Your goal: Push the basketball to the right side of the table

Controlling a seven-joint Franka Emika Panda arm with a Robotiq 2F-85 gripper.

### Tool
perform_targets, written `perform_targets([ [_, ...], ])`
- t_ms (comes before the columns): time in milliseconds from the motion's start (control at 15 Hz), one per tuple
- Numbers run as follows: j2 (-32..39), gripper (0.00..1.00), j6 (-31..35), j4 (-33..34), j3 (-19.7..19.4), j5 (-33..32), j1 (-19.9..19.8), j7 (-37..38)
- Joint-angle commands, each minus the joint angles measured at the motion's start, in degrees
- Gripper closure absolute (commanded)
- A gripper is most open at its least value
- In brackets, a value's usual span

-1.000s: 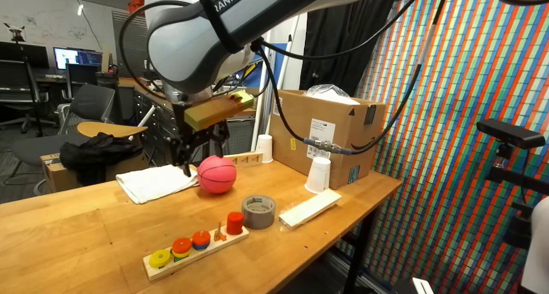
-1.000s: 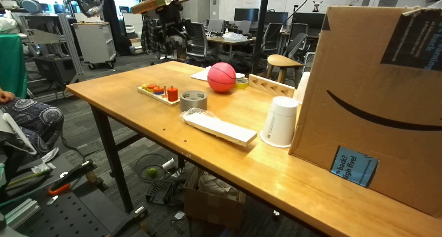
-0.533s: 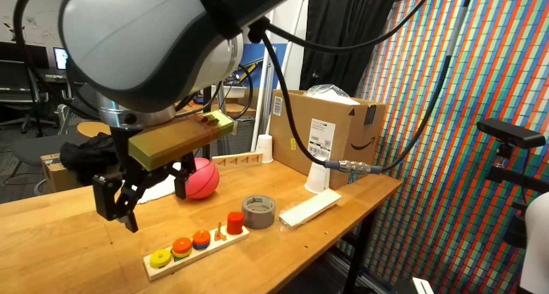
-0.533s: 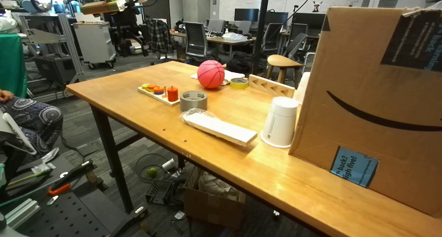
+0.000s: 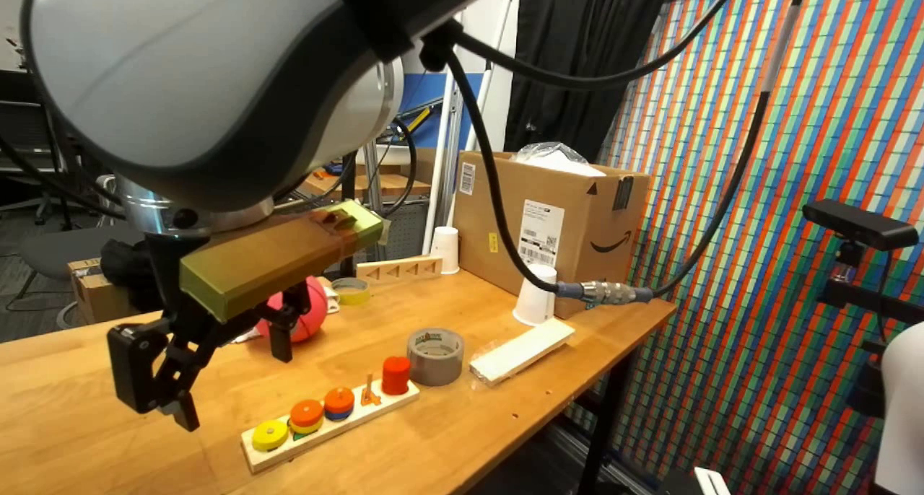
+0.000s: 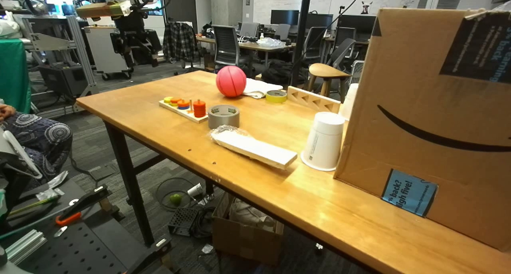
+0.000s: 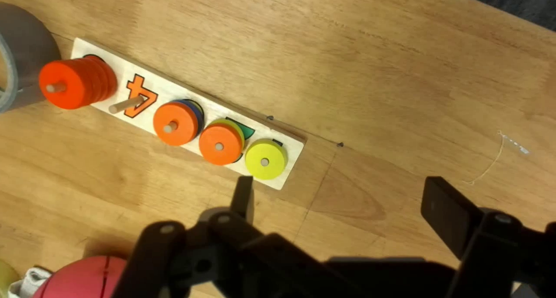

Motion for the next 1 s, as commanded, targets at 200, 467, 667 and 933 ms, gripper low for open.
perform_targets([
  [200,1.14,0.00,2.11,2.44,0.38,0.63,0.17,-0.77],
  [467,4.08,0.00,1.09,6.23,0.82,0.21,0.88,-0.57],
  [667,7.55,0.00,0.15,10.35,0.93,-0.44,1.90,-0.31],
  [933,13.60,0.00,-2.15,18.06,0.27,-1.86,3.94,-0.42],
])
